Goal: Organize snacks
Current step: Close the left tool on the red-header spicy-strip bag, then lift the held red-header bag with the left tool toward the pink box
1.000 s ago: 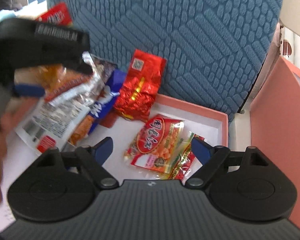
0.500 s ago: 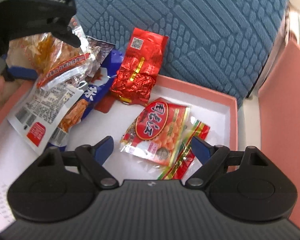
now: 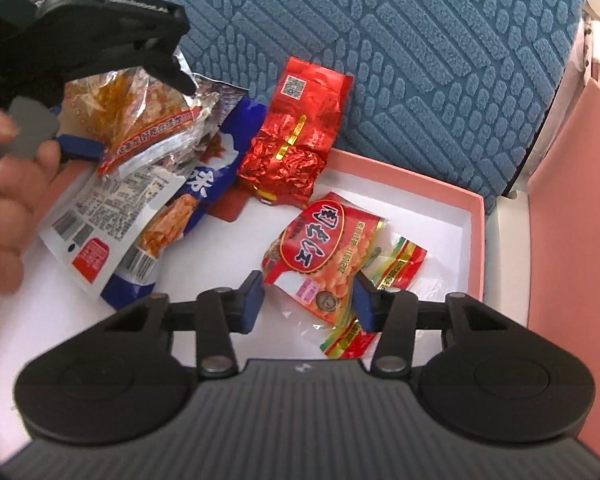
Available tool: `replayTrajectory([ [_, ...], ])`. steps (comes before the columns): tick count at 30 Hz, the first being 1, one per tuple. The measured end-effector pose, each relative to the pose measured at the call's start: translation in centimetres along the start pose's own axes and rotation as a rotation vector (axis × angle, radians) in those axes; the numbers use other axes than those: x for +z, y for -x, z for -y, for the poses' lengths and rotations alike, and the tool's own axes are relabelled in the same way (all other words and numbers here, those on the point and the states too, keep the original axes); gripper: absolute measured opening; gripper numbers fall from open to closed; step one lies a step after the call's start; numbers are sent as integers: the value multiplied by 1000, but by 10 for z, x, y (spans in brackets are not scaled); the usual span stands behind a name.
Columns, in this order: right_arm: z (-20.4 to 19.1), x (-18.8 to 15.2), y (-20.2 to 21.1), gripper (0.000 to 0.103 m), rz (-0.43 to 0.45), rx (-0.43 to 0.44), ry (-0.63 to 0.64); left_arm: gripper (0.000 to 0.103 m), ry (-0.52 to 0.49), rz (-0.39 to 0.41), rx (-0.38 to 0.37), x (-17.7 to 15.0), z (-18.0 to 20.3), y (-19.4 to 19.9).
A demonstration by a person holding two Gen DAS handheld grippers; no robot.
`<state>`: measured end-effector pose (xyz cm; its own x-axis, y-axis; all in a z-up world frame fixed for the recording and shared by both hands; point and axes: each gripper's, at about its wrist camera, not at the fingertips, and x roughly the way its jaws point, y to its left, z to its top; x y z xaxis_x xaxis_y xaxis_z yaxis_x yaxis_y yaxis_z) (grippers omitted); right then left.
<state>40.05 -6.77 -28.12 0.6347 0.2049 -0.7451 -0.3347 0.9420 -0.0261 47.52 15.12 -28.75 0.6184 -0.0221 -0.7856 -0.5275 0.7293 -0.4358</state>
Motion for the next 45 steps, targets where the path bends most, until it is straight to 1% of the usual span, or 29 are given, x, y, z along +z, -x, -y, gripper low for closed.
replayTrajectory([
  [3,-1,-1,2,48,4,1,4,94,-3,8,3,5,0,-4],
  [6,1,-5,6,47,8,7,13,91,-20,15,17,6,2,-8],
  [8,2,-7,8,47,13,11,22,83,-46,31,25,6,1,-7],
  [12,2,-21,13,47,51,0,41,75,-165,71,35,-8,9,1],
  [14,1,-26,17,47,66,-3,41,66,-231,87,39,-12,13,4],
  [15,1,-29,19,47,72,-8,41,64,-257,93,42,-14,14,7],
  [16,0,-33,21,47,78,-14,44,57,-286,96,40,-15,15,8],
  [18,-2,-37,23,47,82,-22,51,52,-339,98,32,-16,19,11],
  [19,-5,-38,26,47,79,-30,62,48,-352,96,25,-15,17,13],
  [21,-11,-42,30,47,71,-46,61,46,-346,88,8,-14,15,18],
  [23,-14,-45,32,47,63,-45,12,44,-341,84,-4,-12,13,23],
  [24,-17,-46,34,46,60,-52,-3,43,-344,84,-5,-17,13,29],
  [26,-21,-48,36,46,56,-53,-28,42,-356,89,-18,-15,4,38],
  [27,-23,-47,36,46,53,-50,-38,42,-361,94,-26,-17,-6,50],
  [31,-27,-45,38,46,50,-63,-48,38,-385,93,-62,-35,-8,76],
  [35,-24,-40,50,45,57,-74,-65,35,-393,57,-91,-51,-12,90],
  [37,-20,-37,56,45,56,-65,-84,34,-397,49,-104,-63,-10,102],
  [42,-20,-36,69,45,81,-60,-76,30,-390,58,-116,-74,-13,122],
  [45,-21,-38,77,45,96,-60,-64,24,-385,65,-127,-80,-16,138],
])
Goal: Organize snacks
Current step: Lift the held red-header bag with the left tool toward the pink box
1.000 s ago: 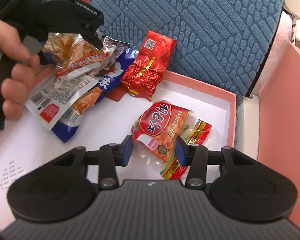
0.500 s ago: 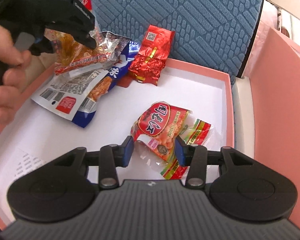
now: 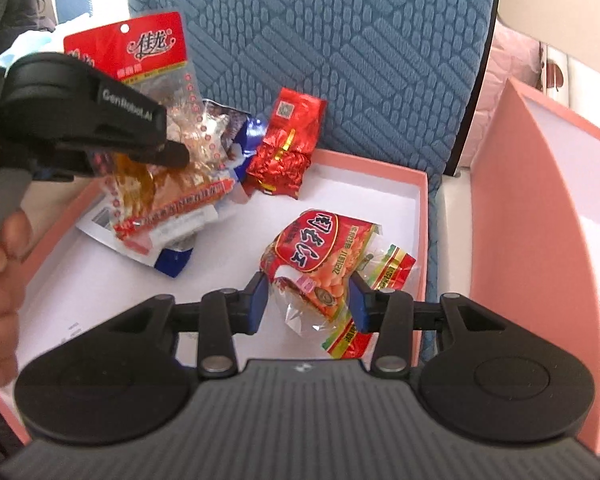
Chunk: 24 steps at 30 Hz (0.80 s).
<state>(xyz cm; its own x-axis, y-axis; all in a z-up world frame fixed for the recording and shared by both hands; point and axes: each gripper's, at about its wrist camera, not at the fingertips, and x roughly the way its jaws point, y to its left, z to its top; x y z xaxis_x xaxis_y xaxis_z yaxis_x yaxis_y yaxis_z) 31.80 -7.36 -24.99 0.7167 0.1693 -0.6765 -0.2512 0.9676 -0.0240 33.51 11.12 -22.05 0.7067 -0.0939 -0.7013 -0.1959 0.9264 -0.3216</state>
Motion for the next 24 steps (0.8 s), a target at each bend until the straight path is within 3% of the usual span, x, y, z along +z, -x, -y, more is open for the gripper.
replayTrajectory([
  [4,3,-3,13,45,11,6,-13,14,-3,17,-6,-4,-3,16],
  [8,9,-3,28,45,28,9,-34,12,8,4,-26,-7,4,18],
  [24,33,-4,69,45,81,46,-75,11,46,13,-87,-32,7,55],
])
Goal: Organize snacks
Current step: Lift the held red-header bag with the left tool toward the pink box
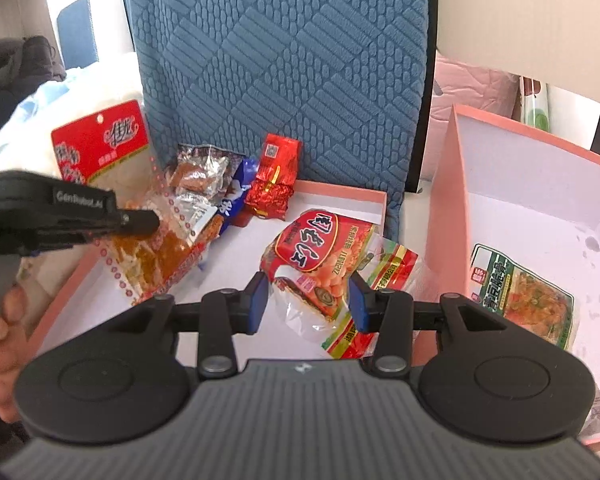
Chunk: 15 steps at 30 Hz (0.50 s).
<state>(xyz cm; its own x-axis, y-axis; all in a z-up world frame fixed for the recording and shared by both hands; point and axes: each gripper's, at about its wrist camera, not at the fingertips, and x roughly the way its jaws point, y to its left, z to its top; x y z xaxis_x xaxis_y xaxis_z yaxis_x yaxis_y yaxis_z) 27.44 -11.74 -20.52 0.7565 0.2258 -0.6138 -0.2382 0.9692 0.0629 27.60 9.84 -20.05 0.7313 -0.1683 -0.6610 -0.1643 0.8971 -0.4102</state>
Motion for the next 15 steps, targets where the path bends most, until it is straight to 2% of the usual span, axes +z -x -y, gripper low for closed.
replayTrajectory([
  [15,11,13,54,45,64,54,-9,11,41,5,-49,-13,18,49],
])
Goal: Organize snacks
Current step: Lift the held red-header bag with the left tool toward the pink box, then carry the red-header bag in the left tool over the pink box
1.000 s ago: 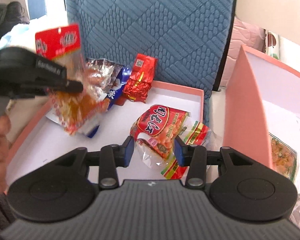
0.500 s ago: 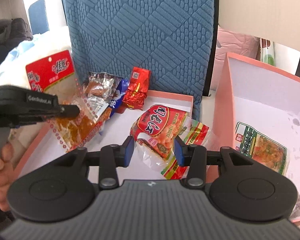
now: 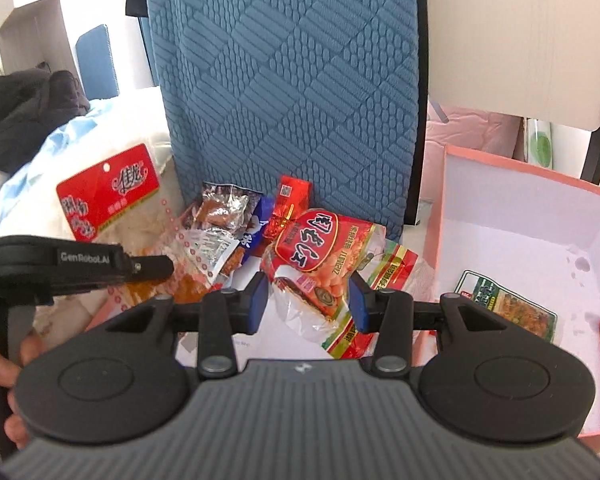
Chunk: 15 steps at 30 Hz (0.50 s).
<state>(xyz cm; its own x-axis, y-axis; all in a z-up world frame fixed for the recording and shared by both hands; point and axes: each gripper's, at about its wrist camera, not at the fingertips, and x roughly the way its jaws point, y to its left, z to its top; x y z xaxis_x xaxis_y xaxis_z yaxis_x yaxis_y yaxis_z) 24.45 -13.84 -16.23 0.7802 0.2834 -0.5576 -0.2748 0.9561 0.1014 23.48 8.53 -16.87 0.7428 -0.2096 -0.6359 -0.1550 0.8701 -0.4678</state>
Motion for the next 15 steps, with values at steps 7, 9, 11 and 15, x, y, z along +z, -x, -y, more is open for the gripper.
replayTrajectory([
  [7,10,20,28,45,29,4,-5,11,-41,20,0,16,32,29],
  [9,15,28,36,45,43,9,-6,11,-52,35,-3,23,44,39],
  [11,18,36,44,45,56,8,-3,11,-66,47,-8,29,57,48],
  [15,26,51,63,45,83,8,2,11,-103,59,-24,36,88,62],
])
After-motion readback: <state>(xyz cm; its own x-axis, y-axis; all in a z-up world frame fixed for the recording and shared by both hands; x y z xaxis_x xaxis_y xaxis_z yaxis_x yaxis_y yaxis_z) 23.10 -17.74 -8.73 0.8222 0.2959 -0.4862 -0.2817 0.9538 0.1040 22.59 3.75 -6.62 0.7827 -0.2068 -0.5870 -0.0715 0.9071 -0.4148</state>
